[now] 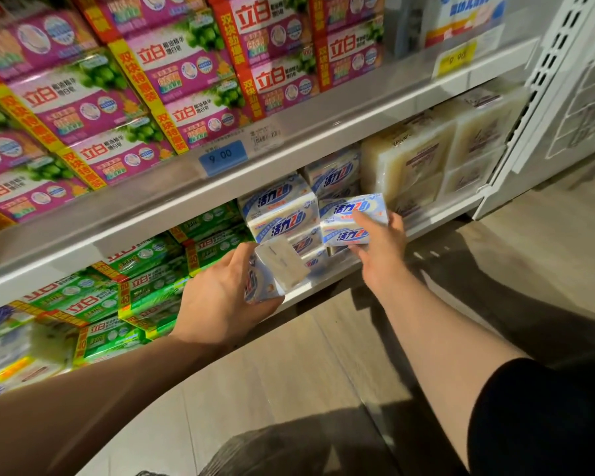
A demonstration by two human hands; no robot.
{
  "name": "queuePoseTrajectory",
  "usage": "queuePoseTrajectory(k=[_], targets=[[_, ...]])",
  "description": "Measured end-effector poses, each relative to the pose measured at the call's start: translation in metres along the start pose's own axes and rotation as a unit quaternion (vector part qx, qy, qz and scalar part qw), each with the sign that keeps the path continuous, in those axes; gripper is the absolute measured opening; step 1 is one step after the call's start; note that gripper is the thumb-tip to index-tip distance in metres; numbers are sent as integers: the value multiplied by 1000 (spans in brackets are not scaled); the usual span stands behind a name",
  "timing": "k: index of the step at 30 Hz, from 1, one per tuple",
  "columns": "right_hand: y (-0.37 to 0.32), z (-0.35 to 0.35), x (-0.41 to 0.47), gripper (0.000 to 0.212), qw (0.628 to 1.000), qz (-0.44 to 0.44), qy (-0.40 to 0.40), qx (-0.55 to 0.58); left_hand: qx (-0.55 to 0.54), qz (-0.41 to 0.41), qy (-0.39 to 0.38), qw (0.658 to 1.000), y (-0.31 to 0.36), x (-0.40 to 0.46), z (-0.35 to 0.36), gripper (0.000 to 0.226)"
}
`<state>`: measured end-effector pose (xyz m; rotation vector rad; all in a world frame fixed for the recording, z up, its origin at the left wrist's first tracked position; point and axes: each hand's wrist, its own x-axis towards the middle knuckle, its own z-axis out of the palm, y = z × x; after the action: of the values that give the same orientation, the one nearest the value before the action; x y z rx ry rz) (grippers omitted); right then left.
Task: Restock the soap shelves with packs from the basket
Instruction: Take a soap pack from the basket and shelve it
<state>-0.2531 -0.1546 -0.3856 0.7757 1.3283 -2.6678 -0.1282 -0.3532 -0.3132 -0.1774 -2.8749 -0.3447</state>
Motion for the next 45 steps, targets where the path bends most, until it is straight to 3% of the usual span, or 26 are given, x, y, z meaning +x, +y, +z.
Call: queuePoseTrajectory(k=[6,13,16,21,25,28,32,33,35,36,38,40,41,43,45], targets=[[10,8,-1,68,990,-1,126,66,5,0,-1,1000,-3,-3,-3,69],[-5,3,-4,38,996,15,73,41,6,-13,15,1000,-5,-2,-8,67],[-8,11,2,44,997,11,78,22,0,-8,12,1000,-5,-3,-10,68],[3,20,9,74,967,-22,177,-181,-6,12,15,1000,-6,-3,-10,70],[-3,28,12,53,965,-17,159,-207,-15,40,30,999,-5,-3,-11,72],[-4,25,8,50,976,11,132,-176,-19,46,30,998,0,-2,-12,73],[-11,35,-20,38,935,-113,195,-273,2,37,42,998,11,6,-14,73],[-17,40,-32,30,937,-138,152,-282,6,29,50,998,14,9,-16,72],[-34,48,-58,33,950,-101,-56,-289,17,4,64,998,21,16,-21,70],[-42,50,-67,35,930,-60,-173,-318,23,-9,70,997,24,20,-24,67],[-51,50,-80,29,845,-43,-331,-418,29,-28,80,996,31,26,-27,58],[-49,52,-82,40,800,-114,-338,-482,52,-39,96,993,36,32,-28,53],[-47,52,-83,44,804,-146,-318,-481,65,-37,110,991,40,34,-28,56],[-44,41,-79,33,843,-152,-285,-429,66,-14,120,990,48,37,-24,68],[-45,21,-72,31,898,-92,-262,-341,39,9,89,995,55,39,-20,80]])
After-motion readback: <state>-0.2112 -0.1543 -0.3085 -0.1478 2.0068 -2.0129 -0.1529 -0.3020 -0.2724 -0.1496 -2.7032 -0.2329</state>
